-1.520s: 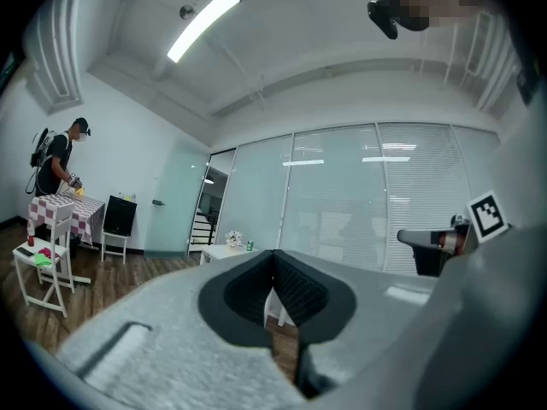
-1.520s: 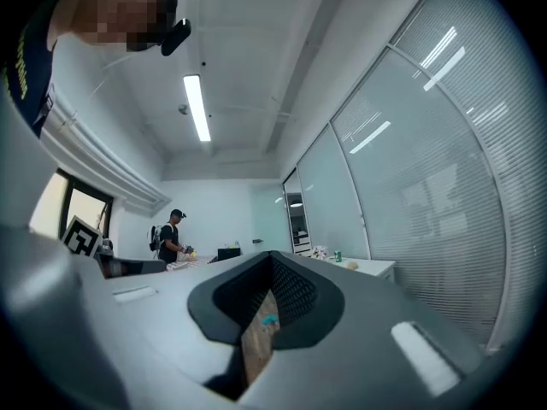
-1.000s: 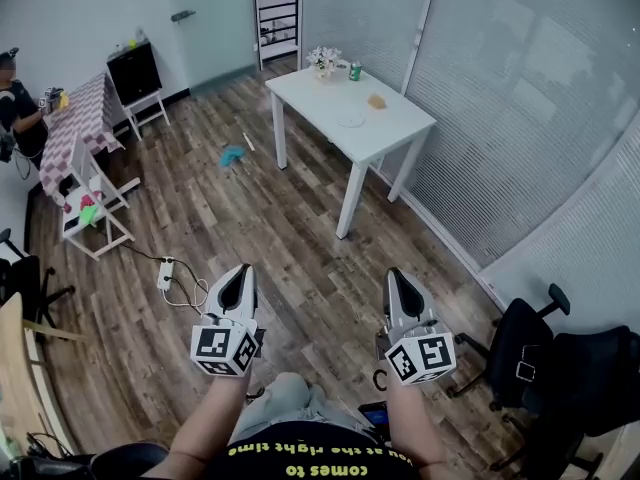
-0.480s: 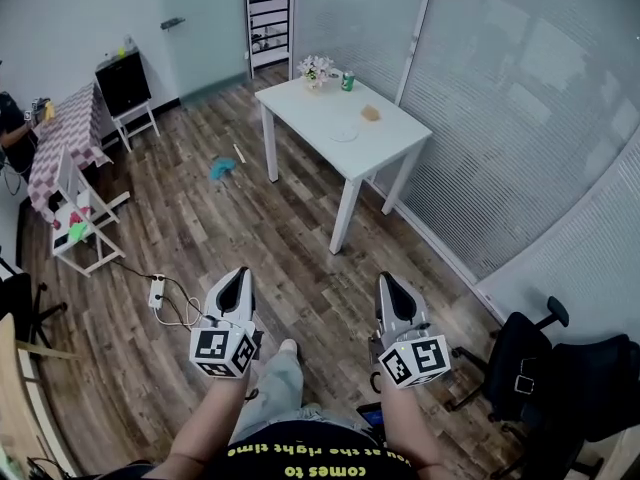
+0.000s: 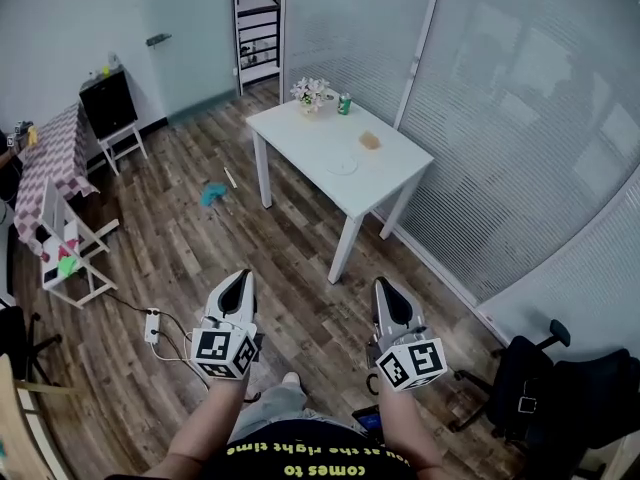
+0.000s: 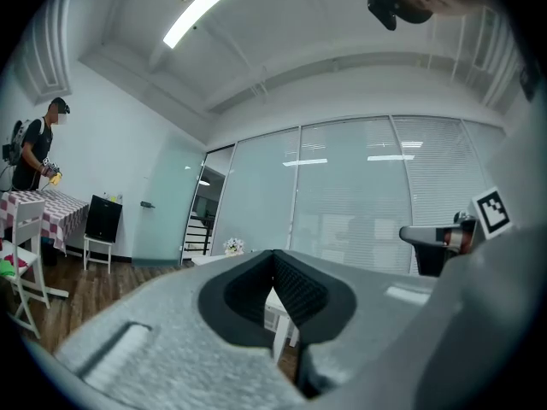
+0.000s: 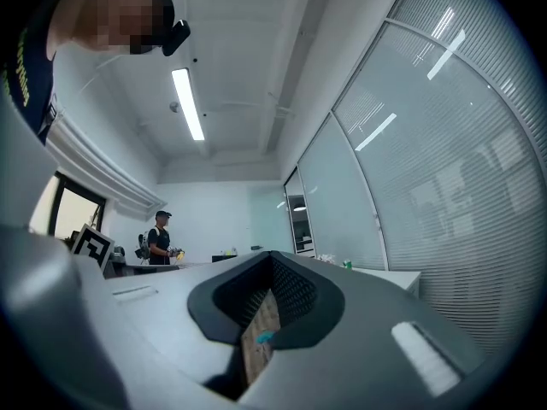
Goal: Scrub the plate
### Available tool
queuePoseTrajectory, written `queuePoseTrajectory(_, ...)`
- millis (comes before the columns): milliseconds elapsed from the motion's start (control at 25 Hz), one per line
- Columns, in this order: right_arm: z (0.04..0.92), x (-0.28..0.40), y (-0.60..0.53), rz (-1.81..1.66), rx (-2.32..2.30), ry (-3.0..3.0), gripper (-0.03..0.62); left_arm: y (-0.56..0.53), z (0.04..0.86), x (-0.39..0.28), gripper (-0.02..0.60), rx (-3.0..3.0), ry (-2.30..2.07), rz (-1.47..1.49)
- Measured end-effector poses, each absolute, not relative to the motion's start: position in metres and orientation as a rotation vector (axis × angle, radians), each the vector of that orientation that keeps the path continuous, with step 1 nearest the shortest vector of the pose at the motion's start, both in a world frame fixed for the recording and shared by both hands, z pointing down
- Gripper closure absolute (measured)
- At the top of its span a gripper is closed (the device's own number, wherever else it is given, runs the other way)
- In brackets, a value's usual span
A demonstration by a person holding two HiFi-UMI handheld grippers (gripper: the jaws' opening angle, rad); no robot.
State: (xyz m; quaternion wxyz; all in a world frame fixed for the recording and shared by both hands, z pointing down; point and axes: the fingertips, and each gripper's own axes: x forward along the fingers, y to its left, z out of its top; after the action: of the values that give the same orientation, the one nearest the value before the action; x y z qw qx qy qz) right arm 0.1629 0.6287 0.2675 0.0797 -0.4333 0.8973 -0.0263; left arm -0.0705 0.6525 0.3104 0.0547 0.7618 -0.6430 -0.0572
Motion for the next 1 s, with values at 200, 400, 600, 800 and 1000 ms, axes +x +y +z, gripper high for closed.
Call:
queuePoseTrajectory(200, 0.266, 0.139, 0.576, -0.080, -1.314, 2.675, 0.588, 0.599, 0.309, -0.096, 0.580, 2.331, -1.925, -0.165)
queuePoseTrajectory(400, 0.260, 0.119, 0.537, -0.061, -1.330, 2.661, 0.588, 0.562, 0.309, -0.119, 0.580, 2.338, -1.917, -0.166)
queuePoseTrajectory(600, 0.259, 0.107, 0.511, -0.037, -1.347, 2.661, 0.588, 0.534, 0.309, -0.132, 0.580, 2.340, -1.921, -0.170)
queuePoseTrajectory(800, 0.258, 0.105, 0.491, -0.024, -1.366, 2.660, 0.588, 0.516, 0.306, -0.138, 0.580, 2.343, -1.931, -0.171)
queuePoseTrajectory(1000, 0.267, 0.116, 0.459, -0.039, -1.378, 2.644, 0.588, 0.490, 0.312, -0.129, 0.580, 2.334, -1.945, -0.151)
